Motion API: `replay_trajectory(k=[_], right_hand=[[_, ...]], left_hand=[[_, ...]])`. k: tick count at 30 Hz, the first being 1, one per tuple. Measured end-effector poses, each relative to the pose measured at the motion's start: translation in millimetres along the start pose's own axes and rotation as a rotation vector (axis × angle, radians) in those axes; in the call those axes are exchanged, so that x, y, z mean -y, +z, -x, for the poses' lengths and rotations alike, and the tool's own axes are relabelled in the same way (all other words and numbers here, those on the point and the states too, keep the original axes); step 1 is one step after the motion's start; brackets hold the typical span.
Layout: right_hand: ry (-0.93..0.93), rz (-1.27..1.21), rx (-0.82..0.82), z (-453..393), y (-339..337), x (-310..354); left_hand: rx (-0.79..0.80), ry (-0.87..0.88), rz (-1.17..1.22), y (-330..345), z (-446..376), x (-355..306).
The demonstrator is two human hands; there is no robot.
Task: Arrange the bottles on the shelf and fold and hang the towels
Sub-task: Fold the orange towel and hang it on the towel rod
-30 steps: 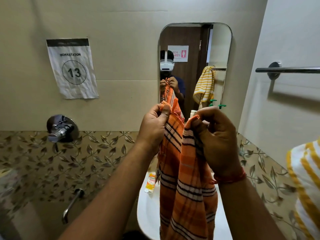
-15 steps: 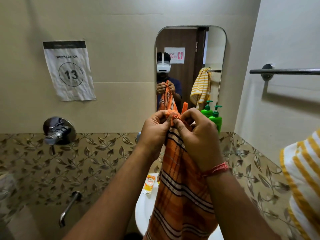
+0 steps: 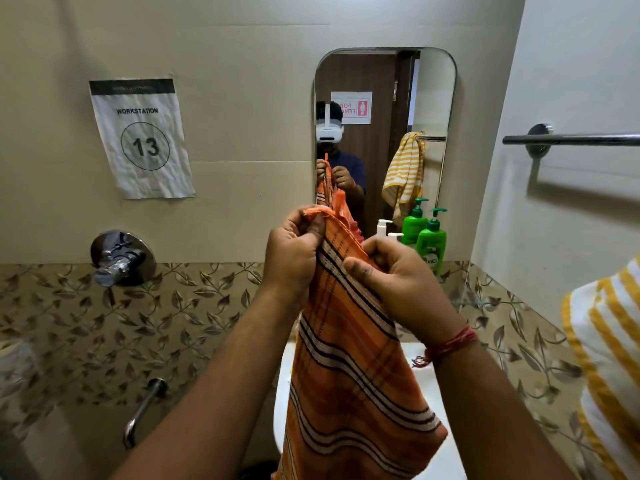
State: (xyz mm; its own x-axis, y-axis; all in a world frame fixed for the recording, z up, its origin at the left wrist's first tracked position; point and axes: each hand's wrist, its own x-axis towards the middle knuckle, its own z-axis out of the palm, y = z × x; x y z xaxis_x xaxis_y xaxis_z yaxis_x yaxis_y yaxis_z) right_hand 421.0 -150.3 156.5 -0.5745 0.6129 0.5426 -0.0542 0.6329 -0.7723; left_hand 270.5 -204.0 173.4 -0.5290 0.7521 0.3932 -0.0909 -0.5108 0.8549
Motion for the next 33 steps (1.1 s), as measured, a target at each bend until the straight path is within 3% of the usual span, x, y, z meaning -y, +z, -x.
replay_trajectory(k=[4,12,18,22,30,33], right_hand=[[0.101,-0.065,0.251,14.9,-11.9,-6.1],[0.254,0.091,0.528,35.1,-41.8,-21.9],[0.357,0.272,0.568,39.2,-58.6,-21.8],[0.294,0.504,0.45,35.0,-66.6,-14.2],[-0.215,0.814,-0.066,28.7,-80.7,-11.5],[-0.306,0.926,-0.171,27.7,-88.6,-10.4]], left_hand=[[-0.103,0.054,-0.008,-7.0,-10.7,-7.6],[-0.346,0.084,0.017,-37.3,-38.9,-19.0],[-0.401,0.108,-0.065,-52.4,-44.3,-13.6],[-0.462,0.081,-0.085,-58.7,-43.0,-8.2],[-0.52,0.086,-0.116,-65.1,-36.1,-8.6],[-0.561,0.078,-0.117,-69.1,-34.7,-10.0]])
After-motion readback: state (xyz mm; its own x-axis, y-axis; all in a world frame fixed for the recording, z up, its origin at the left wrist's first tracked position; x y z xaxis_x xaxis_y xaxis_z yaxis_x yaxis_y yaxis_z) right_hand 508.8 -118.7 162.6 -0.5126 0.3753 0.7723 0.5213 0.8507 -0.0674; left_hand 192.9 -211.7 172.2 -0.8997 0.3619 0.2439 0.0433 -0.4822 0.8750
